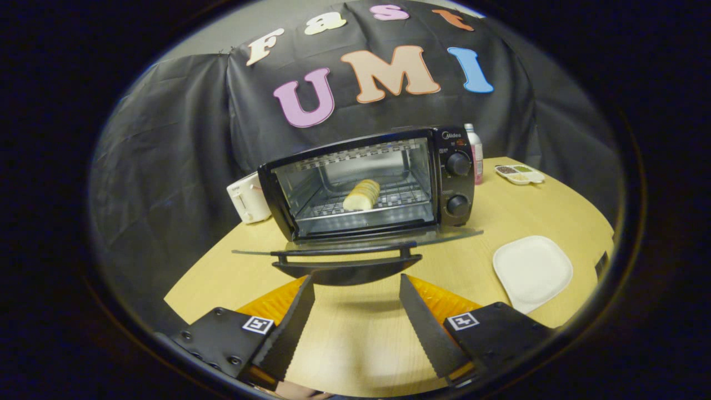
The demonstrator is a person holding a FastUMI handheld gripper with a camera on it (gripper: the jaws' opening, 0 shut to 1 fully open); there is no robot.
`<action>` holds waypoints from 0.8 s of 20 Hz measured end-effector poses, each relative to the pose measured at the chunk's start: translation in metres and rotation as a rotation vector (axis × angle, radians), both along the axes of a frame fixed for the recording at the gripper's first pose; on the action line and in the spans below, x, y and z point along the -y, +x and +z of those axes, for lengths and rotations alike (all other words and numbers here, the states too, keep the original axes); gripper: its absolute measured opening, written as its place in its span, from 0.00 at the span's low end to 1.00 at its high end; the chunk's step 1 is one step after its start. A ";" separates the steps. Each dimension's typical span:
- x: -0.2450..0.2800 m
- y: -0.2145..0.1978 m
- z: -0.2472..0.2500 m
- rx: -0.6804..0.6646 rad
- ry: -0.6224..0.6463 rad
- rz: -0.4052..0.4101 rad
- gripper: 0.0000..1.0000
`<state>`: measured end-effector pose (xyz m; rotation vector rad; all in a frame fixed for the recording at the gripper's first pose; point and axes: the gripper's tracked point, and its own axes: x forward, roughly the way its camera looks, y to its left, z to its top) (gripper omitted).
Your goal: Open the toaster oven, put the food inside, and close the toaster oven door.
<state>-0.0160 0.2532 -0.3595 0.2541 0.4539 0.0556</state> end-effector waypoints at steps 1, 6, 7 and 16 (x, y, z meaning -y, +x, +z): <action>-0.005 0.006 0.005 0.010 0.029 0.000 0.99; -0.002 0.036 0.041 0.096 0.068 -0.021 0.99; 0.000 0.043 0.048 0.110 0.073 -0.025 0.99; 0.006 0.083 0.077 0.213 0.030 -0.006 0.99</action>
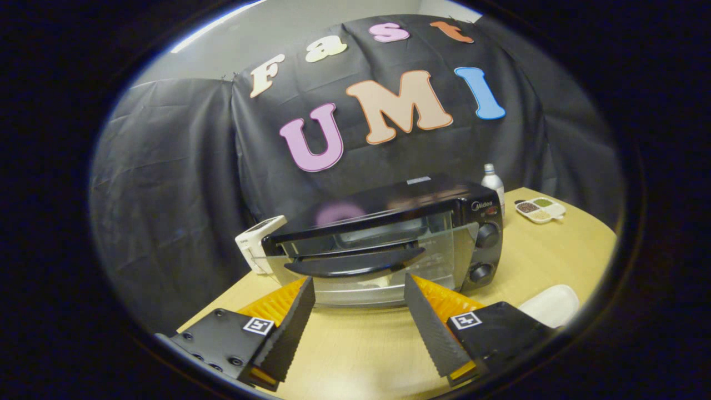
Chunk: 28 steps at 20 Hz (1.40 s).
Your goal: Open the toaster oven, put the food inside, and close the toaster oven door.
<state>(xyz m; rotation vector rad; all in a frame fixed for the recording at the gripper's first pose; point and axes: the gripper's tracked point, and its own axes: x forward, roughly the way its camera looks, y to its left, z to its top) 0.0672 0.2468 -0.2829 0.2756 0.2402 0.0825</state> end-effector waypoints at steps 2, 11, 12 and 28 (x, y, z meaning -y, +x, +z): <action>0.002 0.002 0.005 0.017 -0.011 -0.003 0.99; 0.006 -0.031 0.045 0.102 -0.044 0.008 0.99; 0.007 -0.037 0.052 0.114 -0.055 0.011 0.99; 0.055 -0.142 0.149 0.287 -0.121 0.056 0.99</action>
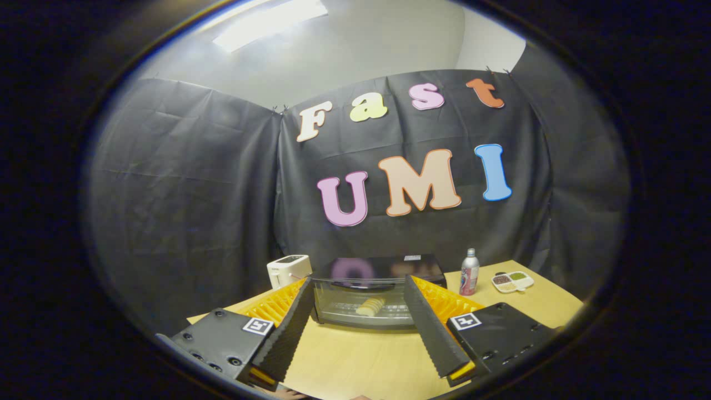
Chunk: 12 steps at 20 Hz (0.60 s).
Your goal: Open the toaster oven, put the food inside, and close the toaster oven door.
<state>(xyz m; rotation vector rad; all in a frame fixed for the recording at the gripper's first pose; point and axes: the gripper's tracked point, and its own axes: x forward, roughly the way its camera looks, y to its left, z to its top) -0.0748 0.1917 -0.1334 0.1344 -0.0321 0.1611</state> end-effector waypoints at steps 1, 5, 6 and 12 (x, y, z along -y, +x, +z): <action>0.010 -0.002 0.002 0.001 0.009 -0.018 0.99; 0.047 -0.009 0.009 0.019 0.023 -0.074 0.99; 0.053 -0.011 0.010 0.022 0.023 -0.081 0.99; 0.089 -0.016 0.011 0.031 -0.017 -0.078 0.99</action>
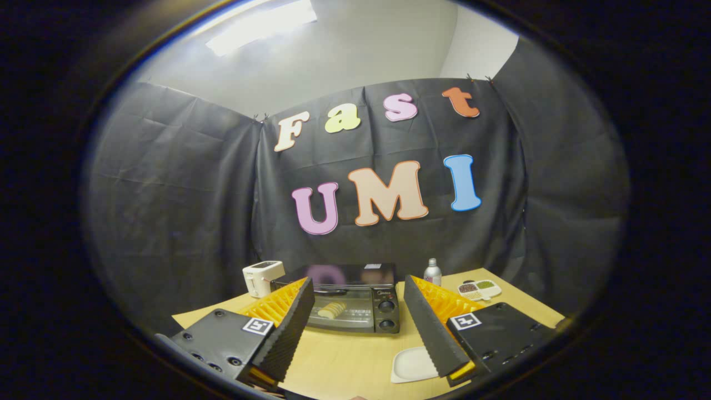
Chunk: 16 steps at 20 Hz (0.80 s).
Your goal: Open the toaster oven, put the food inside, and close the toaster oven door.
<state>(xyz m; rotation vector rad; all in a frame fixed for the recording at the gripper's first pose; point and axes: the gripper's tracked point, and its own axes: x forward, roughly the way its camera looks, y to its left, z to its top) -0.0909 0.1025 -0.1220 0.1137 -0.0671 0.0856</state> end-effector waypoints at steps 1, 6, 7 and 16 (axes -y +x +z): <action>0.005 0.000 -0.002 0.004 -0.004 0.004 0.99; 0.018 0.003 -0.004 0.114 -0.009 0.127 0.99; 0.032 0.007 -0.008 0.138 -0.038 0.120 0.99; 0.158 0.073 -0.071 0.158 -0.115 -0.074 0.99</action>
